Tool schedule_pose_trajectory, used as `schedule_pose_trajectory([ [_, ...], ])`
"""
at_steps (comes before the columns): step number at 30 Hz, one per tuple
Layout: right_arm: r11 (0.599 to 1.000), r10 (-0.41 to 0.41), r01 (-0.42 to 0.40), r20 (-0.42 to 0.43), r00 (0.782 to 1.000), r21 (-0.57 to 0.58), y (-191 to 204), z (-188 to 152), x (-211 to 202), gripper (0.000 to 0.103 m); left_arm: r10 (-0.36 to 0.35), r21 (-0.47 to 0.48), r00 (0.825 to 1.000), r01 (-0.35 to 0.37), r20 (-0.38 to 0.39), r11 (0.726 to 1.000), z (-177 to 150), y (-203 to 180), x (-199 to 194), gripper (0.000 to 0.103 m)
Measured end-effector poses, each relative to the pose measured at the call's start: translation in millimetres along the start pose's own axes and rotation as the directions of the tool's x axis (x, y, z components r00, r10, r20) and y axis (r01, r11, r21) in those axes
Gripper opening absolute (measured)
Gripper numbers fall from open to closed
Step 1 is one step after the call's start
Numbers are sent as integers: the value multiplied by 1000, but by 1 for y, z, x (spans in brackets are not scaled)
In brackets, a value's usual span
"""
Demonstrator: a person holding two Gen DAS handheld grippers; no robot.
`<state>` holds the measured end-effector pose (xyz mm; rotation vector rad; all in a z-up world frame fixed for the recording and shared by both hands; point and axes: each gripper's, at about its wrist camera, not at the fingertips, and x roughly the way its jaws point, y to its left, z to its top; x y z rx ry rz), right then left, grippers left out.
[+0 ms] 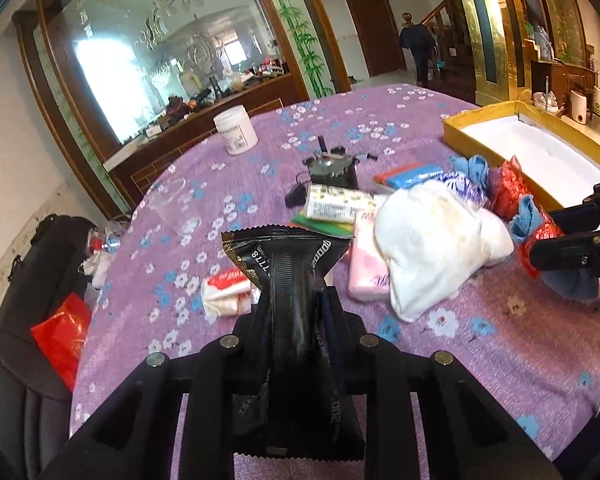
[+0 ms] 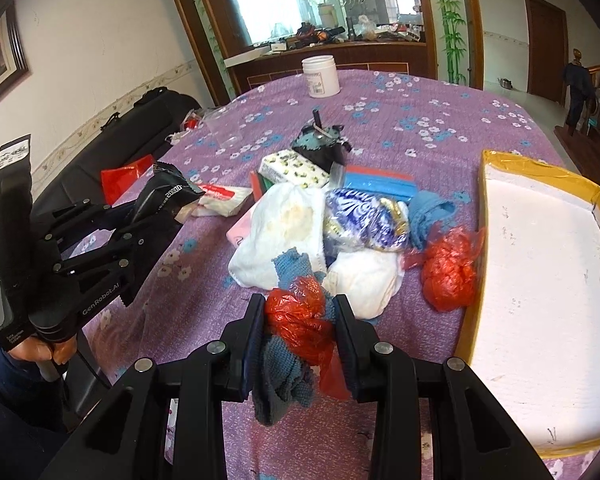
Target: Organize soft objects
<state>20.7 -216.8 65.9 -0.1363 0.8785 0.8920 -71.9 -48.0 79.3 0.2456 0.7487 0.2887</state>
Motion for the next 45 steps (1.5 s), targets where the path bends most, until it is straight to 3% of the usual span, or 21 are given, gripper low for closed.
schedule_pose_trajectory([
  [7, 1000, -2, 2, 30, 1000, 16, -9, 0, -11, 37, 37, 39, 999, -38, 38, 999, 13, -15, -7, 23],
  [12, 1000, -3, 2, 42, 999, 28, -16, -1, -15, 37, 106, 55, 992, -110, 70, 992, 20, -26, -12, 23],
  [18, 999, -4, 2, 53, 999, 42, -21, -3, -18, 37, 196, -2, 975, -197, 104, 980, 26, -24, -14, 23],
  [26, 999, -5, 2, 63, 998, 51, -24, 2, -18, 37, 191, -169, 975, -171, 111, 971, 38, -9, -15, 23],
  [35, 998, -10, 5, 74, 997, 63, -29, 9, -18, 37, 177, -329, 975, -125, 135, 936, 52, -3, -10, 23],
  [45, 997, -7, 1, 76, 997, 79, -39, 16, -14, 37, 168, -339, 976, -113, 138, 934, 62, -12, 0, 23],
])
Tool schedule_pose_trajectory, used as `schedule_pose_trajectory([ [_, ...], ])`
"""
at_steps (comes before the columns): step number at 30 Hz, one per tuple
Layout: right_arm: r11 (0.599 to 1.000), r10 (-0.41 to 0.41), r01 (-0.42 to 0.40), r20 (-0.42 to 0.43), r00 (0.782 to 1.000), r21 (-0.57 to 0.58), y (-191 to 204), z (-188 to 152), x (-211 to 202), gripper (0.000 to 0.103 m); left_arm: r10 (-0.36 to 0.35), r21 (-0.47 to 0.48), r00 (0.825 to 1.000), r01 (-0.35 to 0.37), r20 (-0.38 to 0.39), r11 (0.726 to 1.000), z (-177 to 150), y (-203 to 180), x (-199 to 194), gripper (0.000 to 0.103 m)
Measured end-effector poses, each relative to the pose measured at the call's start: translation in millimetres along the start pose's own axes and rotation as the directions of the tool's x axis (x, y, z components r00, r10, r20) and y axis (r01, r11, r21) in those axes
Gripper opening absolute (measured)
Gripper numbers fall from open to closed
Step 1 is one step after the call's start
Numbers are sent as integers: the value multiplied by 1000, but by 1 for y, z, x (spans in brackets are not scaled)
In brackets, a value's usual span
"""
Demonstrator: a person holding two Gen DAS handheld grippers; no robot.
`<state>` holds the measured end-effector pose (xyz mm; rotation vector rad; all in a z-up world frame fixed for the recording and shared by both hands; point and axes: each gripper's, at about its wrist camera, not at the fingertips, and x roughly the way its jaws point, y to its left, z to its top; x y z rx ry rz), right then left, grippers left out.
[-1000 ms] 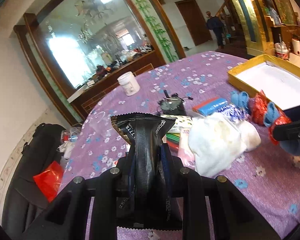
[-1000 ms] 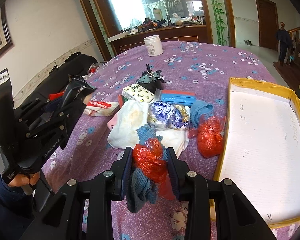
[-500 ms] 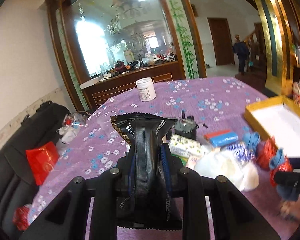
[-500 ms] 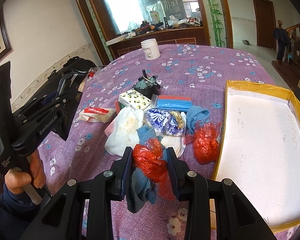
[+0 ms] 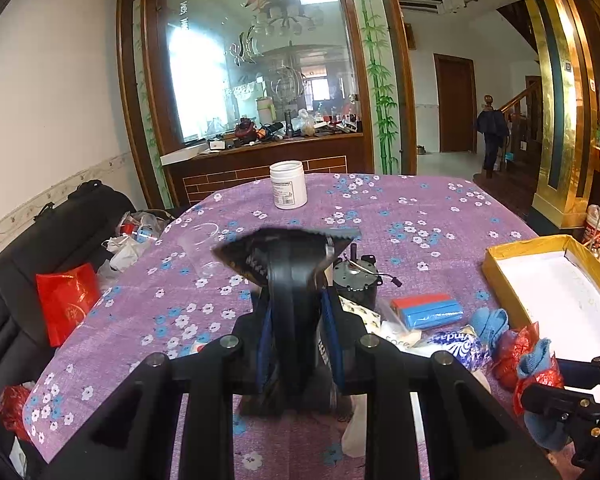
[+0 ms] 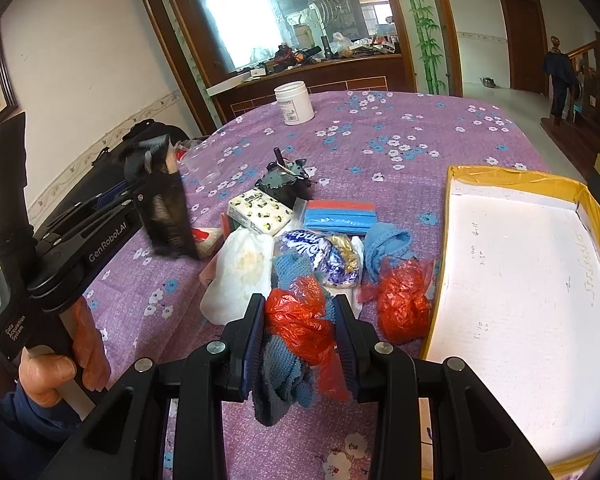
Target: Organize soft objects
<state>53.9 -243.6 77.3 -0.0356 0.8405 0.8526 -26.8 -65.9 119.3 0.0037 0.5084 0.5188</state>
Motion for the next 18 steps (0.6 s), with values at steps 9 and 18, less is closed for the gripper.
schedule_pose_trajectory([
  [9, 999, -15, 14, 32, 999, 31, -23, 10, -8, 37, -25, 41, 1000, 26, -10, 999, 5, -22, 3, 23],
  [18, 986, -91, 77, 92, 992, 150, -84, 34, -26, 37, -243, 12, 968, 244, -57, 970, 29, -54, 4, 23],
])
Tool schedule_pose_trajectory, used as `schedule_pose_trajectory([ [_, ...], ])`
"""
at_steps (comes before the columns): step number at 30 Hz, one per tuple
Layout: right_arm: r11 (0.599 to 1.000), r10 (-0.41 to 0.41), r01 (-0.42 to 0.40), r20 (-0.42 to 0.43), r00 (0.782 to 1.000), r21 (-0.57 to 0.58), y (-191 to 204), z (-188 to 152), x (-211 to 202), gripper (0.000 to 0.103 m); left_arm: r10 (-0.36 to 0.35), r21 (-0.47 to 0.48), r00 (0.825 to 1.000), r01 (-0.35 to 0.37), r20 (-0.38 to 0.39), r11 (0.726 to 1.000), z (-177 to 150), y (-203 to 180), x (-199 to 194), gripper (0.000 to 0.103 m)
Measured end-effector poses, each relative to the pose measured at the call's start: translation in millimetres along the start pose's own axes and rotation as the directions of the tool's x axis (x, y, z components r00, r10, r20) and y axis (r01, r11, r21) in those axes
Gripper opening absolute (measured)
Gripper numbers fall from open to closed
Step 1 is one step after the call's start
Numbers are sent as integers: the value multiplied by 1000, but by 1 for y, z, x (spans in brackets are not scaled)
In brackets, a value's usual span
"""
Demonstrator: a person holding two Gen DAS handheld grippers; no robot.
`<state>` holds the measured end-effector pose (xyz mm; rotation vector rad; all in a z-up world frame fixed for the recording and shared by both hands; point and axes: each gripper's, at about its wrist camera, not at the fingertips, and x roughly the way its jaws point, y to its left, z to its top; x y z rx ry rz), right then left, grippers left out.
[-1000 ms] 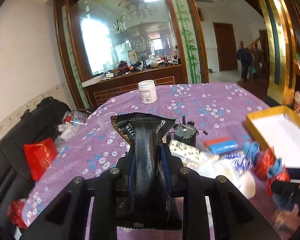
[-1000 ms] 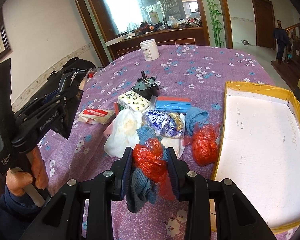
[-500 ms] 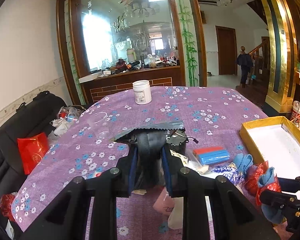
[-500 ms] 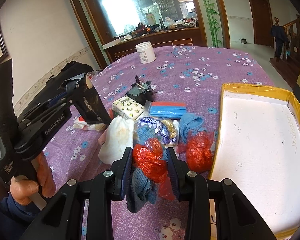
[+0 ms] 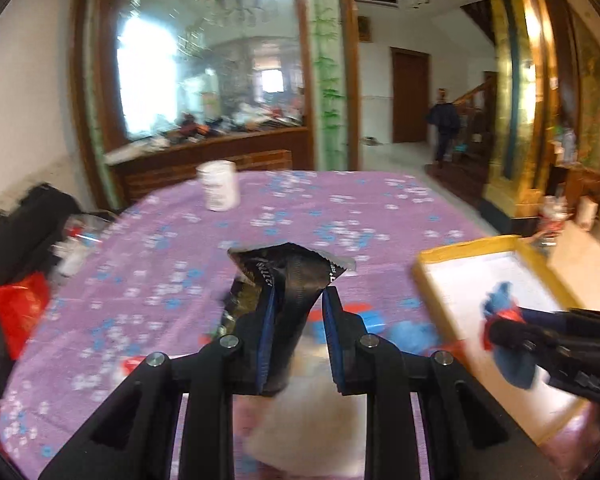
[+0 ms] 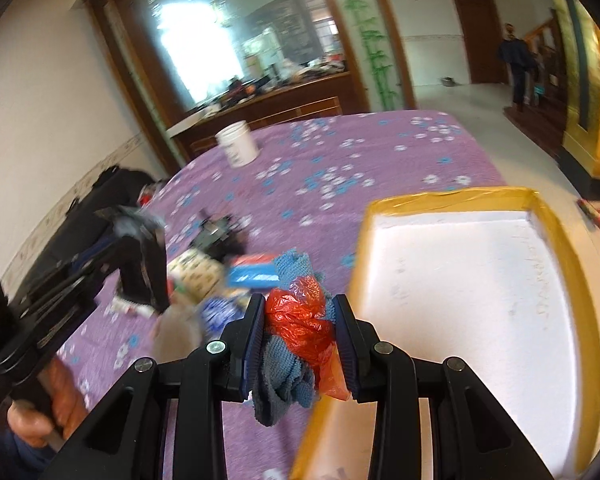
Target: Organize soft objects
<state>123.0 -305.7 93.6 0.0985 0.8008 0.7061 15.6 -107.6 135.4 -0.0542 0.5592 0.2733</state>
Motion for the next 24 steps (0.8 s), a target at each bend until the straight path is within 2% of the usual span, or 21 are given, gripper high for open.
schedule_pose_trajectory([
  [3, 999, -24, 24, 18, 1000, 30, -16, 11, -1, 37, -104, -34, 994, 103, -35, 994, 9, -5, 5, 23],
  [7, 999, -7, 6, 16, 1000, 46, -24, 13, 1, 37, -166, -35, 979, 163, -120, 986, 7, -2, 9, 23],
  [9, 999, 6, -6, 14, 1000, 40, -24, 12, 2, 37, -187, -27, 967, 185, -176, 982, -5, 8, 4, 24],
  [11, 999, 18, -19, 11, 1000, 39, -26, 12, 4, 37, -169, 3, 962, 174, -214, 985, -20, 14, -1, 30],
  [13, 999, 28, -28, 12, 1000, 42, -28, 11, 6, 37, -156, 36, 957, 169, -244, 985, -38, 18, -4, 42],
  [15, 998, 37, -38, 10, 999, 42, -29, 9, 8, 37, -155, 49, 945, 176, -286, 983, -58, 22, -3, 76],
  [16, 998, 43, -43, 7, 999, 44, -30, 9, 10, 37, -151, 53, 946, 173, -287, 983, -66, 22, -2, 82],
  [20, 997, 57, -57, 1, 998, 43, -28, 8, 12, 37, -106, 83, 939, 141, -327, 987, -83, 12, 20, 85],
  [22, 997, 60, -60, 1, 998, 38, -28, 7, 10, 37, -40, 108, 941, 81, -336, 991, -87, 8, 38, 85],
  [23, 998, 60, -60, 0, 998, 38, -29, 6, 11, 37, -29, 115, 941, 72, -338, 991, -89, 8, 45, 85],
  [24, 998, 57, -57, -3, 998, 39, -30, 5, 9, 37, -7, 118, 940, 50, -341, 992, -92, 7, 53, 82],
])
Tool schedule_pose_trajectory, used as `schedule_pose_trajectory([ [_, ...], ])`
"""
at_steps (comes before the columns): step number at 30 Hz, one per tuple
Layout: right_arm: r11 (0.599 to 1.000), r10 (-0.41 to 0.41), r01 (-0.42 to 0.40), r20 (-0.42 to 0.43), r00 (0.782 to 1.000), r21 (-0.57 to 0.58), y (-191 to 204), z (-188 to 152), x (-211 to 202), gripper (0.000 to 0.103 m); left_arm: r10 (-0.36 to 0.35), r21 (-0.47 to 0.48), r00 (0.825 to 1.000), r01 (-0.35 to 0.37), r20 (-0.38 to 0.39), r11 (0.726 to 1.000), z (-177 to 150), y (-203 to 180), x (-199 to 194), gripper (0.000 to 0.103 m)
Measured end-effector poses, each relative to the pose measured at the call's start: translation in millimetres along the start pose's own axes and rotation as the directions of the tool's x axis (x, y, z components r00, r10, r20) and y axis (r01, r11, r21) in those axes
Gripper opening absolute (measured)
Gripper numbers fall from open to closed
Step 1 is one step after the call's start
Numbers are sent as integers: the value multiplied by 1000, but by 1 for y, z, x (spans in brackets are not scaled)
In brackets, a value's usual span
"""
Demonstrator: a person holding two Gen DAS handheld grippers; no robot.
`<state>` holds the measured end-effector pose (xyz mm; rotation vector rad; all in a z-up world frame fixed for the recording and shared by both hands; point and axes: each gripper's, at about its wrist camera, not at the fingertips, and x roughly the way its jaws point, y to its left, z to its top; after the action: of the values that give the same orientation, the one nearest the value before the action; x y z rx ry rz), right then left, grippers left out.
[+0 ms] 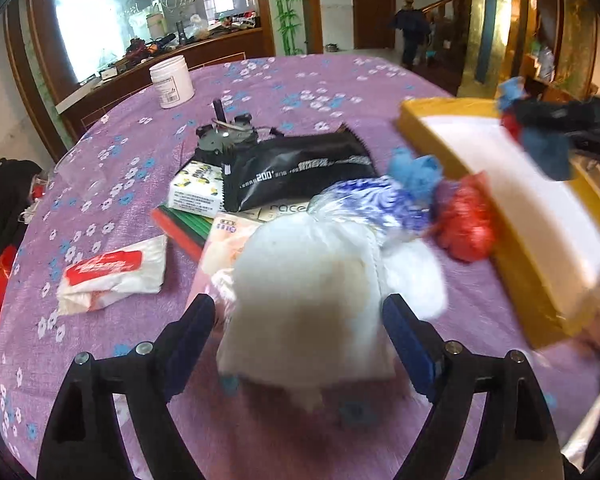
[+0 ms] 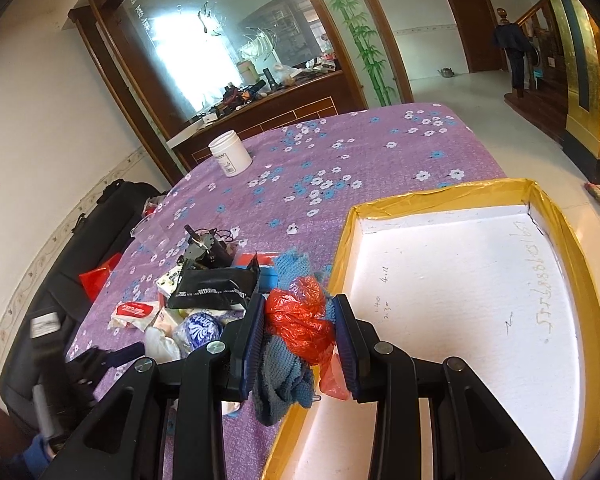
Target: Organize soft objects
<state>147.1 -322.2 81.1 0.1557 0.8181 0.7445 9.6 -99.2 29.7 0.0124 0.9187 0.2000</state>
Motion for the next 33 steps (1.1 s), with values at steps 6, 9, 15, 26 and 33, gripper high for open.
schedule_pose_trajectory([
  [6, 1000, -6, 6, -9, 1000, -2, -4, -5, -5, 37, -30, -54, 999, 31, 22, 998, 4, 7, -15, 12],
  [9, 1000, 0, 0, -4, 1000, -3, -5, -6, -8, 37, -65, -57, 995, 70, 74, 996, 11, 12, -42, 12],
  [15, 1000, -9, 8, 21, 1000, 15, -13, 2, -12, 37, -106, -24, 981, 112, 161, 993, 41, 2, -73, 12],
  [26, 976, -195, 189, 46, 980, 112, -66, 44, -8, 37, -289, 81, 947, 280, 138, 956, 124, -99, -30, 13],
  [33, 923, -370, 371, -29, 929, 102, -99, 58, 28, 37, -276, 85, 960, 272, 45, 959, 147, -154, 40, 13],
])
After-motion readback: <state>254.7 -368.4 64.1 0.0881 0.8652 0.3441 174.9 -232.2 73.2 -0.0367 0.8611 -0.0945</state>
